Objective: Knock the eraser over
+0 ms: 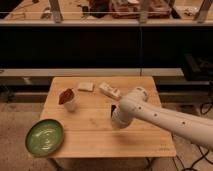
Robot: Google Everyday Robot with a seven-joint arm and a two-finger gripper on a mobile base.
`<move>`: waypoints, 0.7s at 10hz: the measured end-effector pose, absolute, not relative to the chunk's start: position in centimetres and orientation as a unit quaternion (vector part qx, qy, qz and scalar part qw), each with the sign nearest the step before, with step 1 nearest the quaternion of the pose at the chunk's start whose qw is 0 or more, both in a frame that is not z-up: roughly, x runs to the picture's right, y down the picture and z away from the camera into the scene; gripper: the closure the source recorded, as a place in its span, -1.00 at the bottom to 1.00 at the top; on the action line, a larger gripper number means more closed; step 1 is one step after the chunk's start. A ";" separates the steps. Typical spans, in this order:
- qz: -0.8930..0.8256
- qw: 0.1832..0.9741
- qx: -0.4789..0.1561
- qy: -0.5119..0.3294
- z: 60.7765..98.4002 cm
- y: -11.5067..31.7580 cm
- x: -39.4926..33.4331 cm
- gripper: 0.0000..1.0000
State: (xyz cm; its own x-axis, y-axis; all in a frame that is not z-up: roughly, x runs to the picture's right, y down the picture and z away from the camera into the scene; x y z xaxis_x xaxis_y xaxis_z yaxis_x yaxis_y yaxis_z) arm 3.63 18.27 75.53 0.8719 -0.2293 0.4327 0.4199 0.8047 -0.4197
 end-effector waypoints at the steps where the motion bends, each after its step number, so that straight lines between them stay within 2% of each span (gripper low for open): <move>1: -0.173 0.933 -0.255 -0.187 76.1 17.3 2.9 0.87; 3: -0.173 0.934 -0.246 -0.193 78.2 14.6 1.1 0.87; 7: -0.175 0.935 -0.227 -0.206 79.0 12.8 -4.6 0.87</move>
